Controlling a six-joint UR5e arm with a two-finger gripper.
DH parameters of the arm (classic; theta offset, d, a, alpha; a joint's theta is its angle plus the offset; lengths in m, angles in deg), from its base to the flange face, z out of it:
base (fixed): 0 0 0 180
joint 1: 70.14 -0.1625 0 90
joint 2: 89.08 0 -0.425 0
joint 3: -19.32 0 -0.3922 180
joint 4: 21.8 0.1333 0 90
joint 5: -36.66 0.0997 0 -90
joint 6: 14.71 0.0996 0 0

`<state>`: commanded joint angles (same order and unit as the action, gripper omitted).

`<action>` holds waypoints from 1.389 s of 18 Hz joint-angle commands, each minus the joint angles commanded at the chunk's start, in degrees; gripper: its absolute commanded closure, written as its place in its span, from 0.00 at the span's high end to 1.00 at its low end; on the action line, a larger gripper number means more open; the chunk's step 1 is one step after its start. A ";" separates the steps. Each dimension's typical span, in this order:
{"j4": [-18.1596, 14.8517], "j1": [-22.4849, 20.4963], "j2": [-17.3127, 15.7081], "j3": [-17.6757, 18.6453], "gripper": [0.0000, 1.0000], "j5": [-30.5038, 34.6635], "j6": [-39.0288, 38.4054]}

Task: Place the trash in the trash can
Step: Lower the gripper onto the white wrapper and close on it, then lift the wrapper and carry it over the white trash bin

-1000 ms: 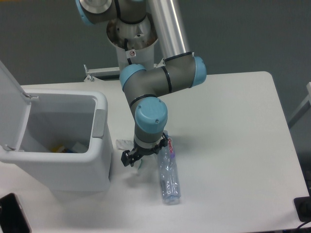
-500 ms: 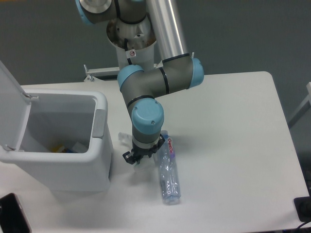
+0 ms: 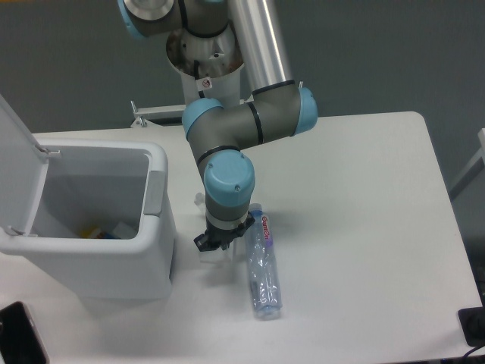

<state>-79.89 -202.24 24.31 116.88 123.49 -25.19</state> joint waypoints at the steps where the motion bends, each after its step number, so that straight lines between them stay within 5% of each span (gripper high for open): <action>1: -0.26 -0.26 -1.05 0.00 0.00 -0.09 1.32; 6: -0.18 -2.72 -6.50 -4.56 0.00 -1.57 2.12; 10: 0.35 -9.13 -10.55 -12.03 0.00 -12.72 0.98; 16: 0.44 -14.59 -11.17 -20.03 0.00 -27.40 -0.69; 25: 0.52 -10.82 -14.94 -15.74 0.00 -39.37 -2.45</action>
<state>-79.37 -213.06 9.37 101.14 84.12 -27.64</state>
